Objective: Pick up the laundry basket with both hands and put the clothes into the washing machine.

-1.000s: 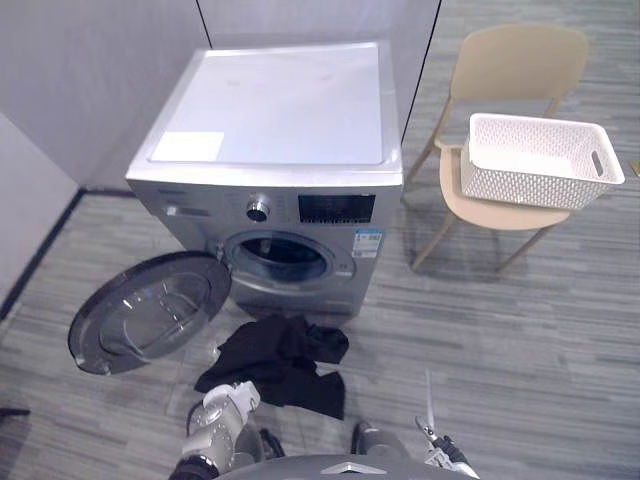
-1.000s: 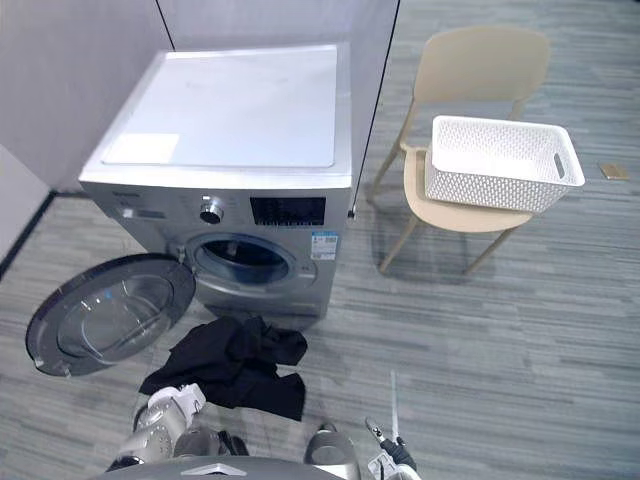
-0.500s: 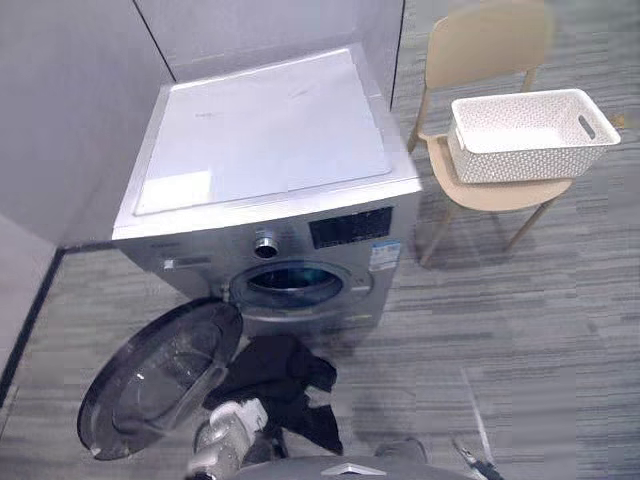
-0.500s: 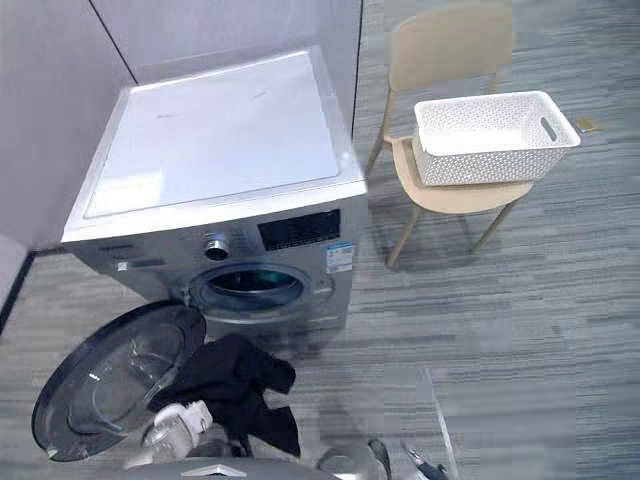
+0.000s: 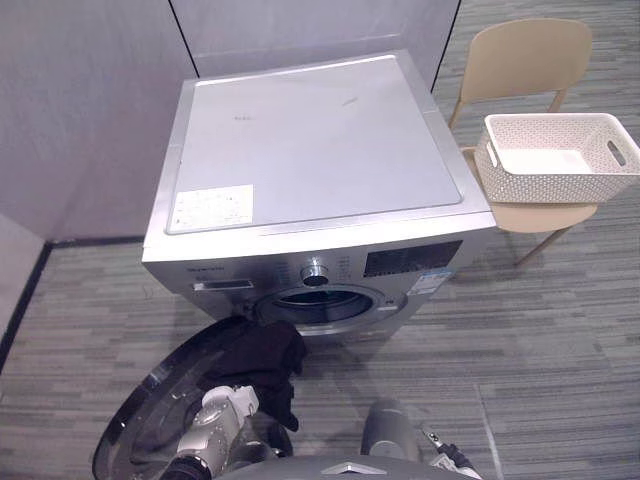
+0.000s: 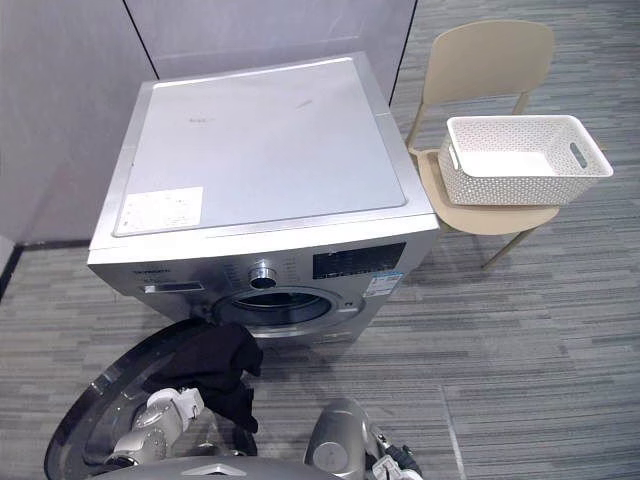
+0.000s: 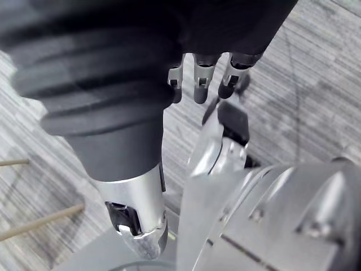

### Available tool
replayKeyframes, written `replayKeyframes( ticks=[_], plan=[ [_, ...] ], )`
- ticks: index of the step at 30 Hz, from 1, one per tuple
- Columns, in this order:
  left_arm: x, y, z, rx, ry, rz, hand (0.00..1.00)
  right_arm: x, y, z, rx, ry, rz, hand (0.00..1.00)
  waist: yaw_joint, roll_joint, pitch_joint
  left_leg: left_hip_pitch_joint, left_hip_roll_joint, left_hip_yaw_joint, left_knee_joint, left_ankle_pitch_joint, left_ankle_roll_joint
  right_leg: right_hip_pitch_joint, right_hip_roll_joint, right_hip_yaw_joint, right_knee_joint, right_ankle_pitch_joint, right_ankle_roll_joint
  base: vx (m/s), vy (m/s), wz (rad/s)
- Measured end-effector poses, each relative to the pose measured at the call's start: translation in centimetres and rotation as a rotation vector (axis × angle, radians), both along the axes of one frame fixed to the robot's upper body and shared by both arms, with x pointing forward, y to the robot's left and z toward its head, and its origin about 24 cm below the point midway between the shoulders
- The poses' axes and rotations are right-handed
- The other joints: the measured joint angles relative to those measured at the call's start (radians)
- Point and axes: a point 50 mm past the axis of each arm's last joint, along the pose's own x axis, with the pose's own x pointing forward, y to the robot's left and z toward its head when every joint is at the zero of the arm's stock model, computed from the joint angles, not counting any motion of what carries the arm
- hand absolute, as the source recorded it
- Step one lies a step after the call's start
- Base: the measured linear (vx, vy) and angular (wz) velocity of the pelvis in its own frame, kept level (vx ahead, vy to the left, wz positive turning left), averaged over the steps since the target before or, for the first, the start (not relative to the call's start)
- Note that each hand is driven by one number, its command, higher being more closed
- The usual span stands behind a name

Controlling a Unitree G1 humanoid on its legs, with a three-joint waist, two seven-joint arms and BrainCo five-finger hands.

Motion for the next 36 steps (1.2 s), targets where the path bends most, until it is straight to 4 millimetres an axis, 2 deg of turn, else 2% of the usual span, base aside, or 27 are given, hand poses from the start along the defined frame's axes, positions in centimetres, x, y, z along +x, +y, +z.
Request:
replayKeyframes(
  ticks=[1, 2, 3, 4, 5, 6, 9, 11, 12, 13, 14, 15, 17, 21, 23, 24, 26, 27, 28, 29, 30, 32, 33, 35, 36],
  plan=[
    [0.0, 0.0, 0.0, 0.001, -0.001, 0.0, 1.0, 0.1, 0.1, 0.0, 0.002, 0.0, 0.005, 0.0, 0.002, 0.0, 0.004, 0.0, 0.006, -0.003, 0.0, 0.003, -0.007, 0.002, 0.008, -0.007, -0.076, 0.003, -0.002, 0.12, -0.263, 0.26],
    [0.2, 0.1, 0.1, 0.005, -0.006, 0.0, 1.0, 0.1, 0.4, -0.1, 0.009, -0.002, 0.008, 0.0, 0.002, -0.026, 0.006, 0.0, 0.007, -0.016, 0.002, 0.004, -0.031, 0.022, 0.014, -0.006, -0.236, 0.052, -0.022, 0.1, -0.262, 0.43],
    [0.2, -0.1, -0.1, 0.005, 0.007, 0.004, 1.0, 0.1, 0.2, -0.1, 0.006, 0.002, 0.004, 0.0, -0.003, -0.022, 0.028, 0.001, 0.014, -0.047, 0.01, -0.003, -0.061, 0.033, 0.02, -0.023, -0.262, 0.098, -0.002, 0.11, -0.272, 0.51],
    [0.3, -0.6, -0.1, -0.01, 0.006, 0.002, 1.0, -0.1, 0.0, -0.1, 0.0, 0.006, 0.002, 0.0, -0.002, -0.014, 0.036, -0.006, 0.029, -0.055, 0.012, 0.003, -0.07, 0.033, 0.031, -0.037, -0.253, 0.086, -0.01, 0.11, -0.318, 0.48],
    [0.4, -1.6, 0.1, -0.039, 0.0, -0.003, 1.0, -0.1, -0.7, 0.1, -0.017, 0.004, -0.006, 0.0, 0.0, 0.011, 0.042, -0.005, 0.055, -0.061, 0.014, 0.005, -0.078, 0.03, 0.048, -0.06, -0.219, 0.057, -0.03, 0.1, -0.291, 0.28],
    [0.4, -2.0, 0.1, -0.05, 0.0, -0.004, 1.0, 0.0, -0.8, 0.2, -0.022, 0.001, -0.005, 0.0, 0.001, 0.014, 0.044, -0.006, 0.065, -0.063, 0.02, 0.009, -0.085, 0.025, 0.054, -0.065, -0.197, 0.043, -0.036, 0.08, -0.285, 0.25],
    [1.3, -3.4, 0.8, -0.083, -0.03, -0.023, 1.0, 0.7, -1.1, 0.6, -0.037, -0.034, 0.006, 0.0, 0.002, 0.002, 0.052, -0.077, 0.106, -0.075, 0.1, 0.013, -0.094, -0.019, 0.067, -0.117, -0.115, 0.014, -0.061, -0.01, -0.287, 0.35],
    [3.5, -4.3, 2.3, -0.096, -0.102, -0.051, 1.0, 2.5, -0.8, 1.4, -0.058, -0.104, 0.053, 0.0, 0.006, -0.033, 0.089, -0.179, 0.145, -0.077, 0.216, -0.007, -0.112, -0.078, 0.08, -0.142, -0.054, -0.002, -0.085, -0.11, -0.179, 0.31],
    [3.9, -4.4, 2.6, -0.098, -0.119, -0.052, 1.0, 2.9, -0.7, 1.5, -0.063, -0.12, 0.066, 0.0, 0.008, -0.046, 0.099, -0.203, 0.157, -0.075, 0.245, -0.024, -0.113, -0.097, 0.087, -0.141, -0.037, -0.013, -0.092, -0.16, -0.141, 0.07],
    [4.9, -4.8, 3.4, -0.106, -0.152, -0.059, 1.0, 3.9, -0.5, 2.0, -0.075, -0.156, 0.096, 0.0, 0.01, -0.059, 0.116, -0.247, 0.179, -0.072, 0.301, -0.071, -0.133, -0.139, 0.096, -0.141, 0.007, -0.04, -0.1, -0.18, -0.114, -0.05],
    [5.9, -5.1, 4.3, -0.113, -0.189, -0.064, 1.0, 5.0, -0.4, 2.5, -0.089, -0.201, 0.116, 0.0, 0.01, -0.086, 0.15, -0.295, 0.198, -0.071, 0.368, -0.097, -0.139, -0.178, 0.1, -0.134, 0.051, -0.061, -0.098, -0.23, -0.122, -0.14],
    [6.5, -5.4, 4.9, -0.118, -0.212, -0.064, 1.0, 5.7, -0.2, 2.9, -0.093, -0.229, 0.134, 0.0, 0.012, -0.097, 0.17, -0.338, 0.215, -0.073, 0.422, -0.119, -0.147, -0.213, 0.111, -0.128, 0.075, -0.063, -0.099, -0.21, -0.082, -0.19],
    [7.6, -5.7, 5.9, -0.12, -0.243, -0.06, 1.0, 6.7, 0.3, 3.5, -0.092, -0.271, 0.159, 0.0, 0.02, -0.107, 0.188, -0.419, 0.243, -0.073, 0.503, -0.15, -0.152, -0.287, 0.127, -0.113, 0.115, -0.062, -0.099, -0.18, -0.036, -0.27],
    [10.5, -6.1, 9.0, -0.129, -0.339, -0.033, 1.0, 8.4, 1.5, 4.6, -0.074, -0.363, 0.183, 0.0, 0.019, -0.104, 0.229, -0.562, 0.286, -0.075, 0.656, -0.198, -0.139, -0.428, 0.147, -0.086, 0.208, -0.064, -0.105, -0.12, -0.02, -0.26],
    [12.8, -6.0, 11.9, -0.144, -0.436, 0.001, 1.0, 9.5, 1.9, 5.6, -0.059, -0.441, 0.152, 0.0, 0.027, -0.101, 0.241, -0.67, 0.32, -0.079, 0.75, -0.223, -0.137, -0.534, 0.168, -0.075, 0.263, -0.06, -0.113, -0.11, -0.012, -0.34],
    [14.6, -5.7, 14.3, -0.15, -0.501, 0.038, 1.0, 10.0, 1.8, 6.3, -0.051, -0.493, 0.116, 0.0, 0.027, -0.103, 0.257, -0.743, 0.344, -0.082, 0.81, -0.242, -0.138, -0.605, 0.185, -0.064, 0.297, -0.059, -0.115, -0.11, -0.001, -0.36],
    [15.9, -5.2, 16.2, -0.152, -0.555, 0.069, 1.0, 10.4, 1.7, 6.8, -0.051, -0.531, 0.088, 0.0, 0.023, -0.105, 0.272, -0.792, 0.361, -0.085, 0.855, -0.26, -0.135, -0.654, 0.197, -0.056, 0.322, -0.058, -0.115, -0.1, 0.013, -0.29],
    [17.5, -4.1, 18.7, -0.163, -0.621, 0.112, 1.0, 10.6, 1.6, 7.2, -0.046, -0.555, 0.067, 0.0, 0.011, -0.106, 0.283, -0.858, 0.377, -0.095, 0.903, -0.275, -0.132, -0.713, 0.207, -0.052, 0.348, -0.057, -0.116, -0.11, 0.023, -0.23],
    [18.0, -3.4, 19.7, -0.166, -0.645, 0.136, 1.0, 10.7, 1.6, 7.3, -0.041, -0.561, 0.053, 0.0, 0.005, -0.105, 0.284, -0.883, 0.384, -0.1, 0.919, -0.281, -0.13, -0.735, 0.212, -0.052, 0.355, -0.056, -0.116, -0.11, 0.036, -0.24],
    [19.1, -2.3, 21.9, -0.174, -0.7, 0.169, 1.0, 10.8, 1.6, 7.5, -0.04, -0.573, 0.04, 0.0, -0.005, -0.11, 0.291, -0.927, 0.394, -0.106, 0.947, -0.287, -0.134, -0.773, 0.218, -0.053, 0.366, -0.051, -0.119, -0.06, 0.028, -0.16],
    [19.6, -1.7, 23.0, -0.175, -0.731, 0.183, 1.0, 10.8, 1.6, 7.5, -0.04, -0.578, 0.031, 0.0, -0.009, -0.113, 0.293, -0.945, 0.398, -0.107, 0.958, -0.29, -0.132, -0.791, 0.22, -0.051, 0.372, -0.049, -0.119, -0.07, 0.033, -0.18],
    [21.0, 0.7, 27.6, -0.206, -0.841, 0.255, 1.0, 10.7, 1.5, 7.5, -0.038, -0.59, -0.019, 0.0, -0.019, -0.116, 0.296, -1.014, 0.41, -0.108, 0.989, -0.298, -0.123, -0.856, 0.231, -0.043, 0.378, -0.031, -0.121, -0.05, 0.033, -0.17],
    [21.2, 1.2, 28.6, -0.222, -0.865, 0.277, 1.0, 10.7, 1.5, 7.5, -0.037, -0.593, -0.03, 0.0, -0.021, -0.117, 0.297, -1.025, 0.411, -0.107, 0.993, -0.3, -0.12, -0.867, 0.231, -0.041, 0.377, -0.027, -0.121, -0.02, 0.039, -0.18],
    [21.6, 3.8, 33.1, -0.28, -0.977, 0.37, 1.0, 11.1, 1.8, 7.6, -0.015, -0.609, -0.052, 0.0, -0.024, -0.124, 0.305, -1.057, 0.421, -0.097, 1.013, -0.309, -0.112, -0.901, 0.24, -0.028, 0.374, -0.011, -0.115, -0.01, 0.041, -0.2],
    [21.6, 4.3, 34.2, -0.294, -1.007, 0.386, 1.0, 11.2, 1.9, 7.6, -0.012, -0.613, -0.054, 0.0, -0.024, -0.124, 0.305, -1.066, 0.423, -0.097, 1.019, -0.311, -0.11, -0.908, 0.242, -0.027, 0.372, -0.007, -0.112, -0.01, 0.048, -0.16]
  ],
)
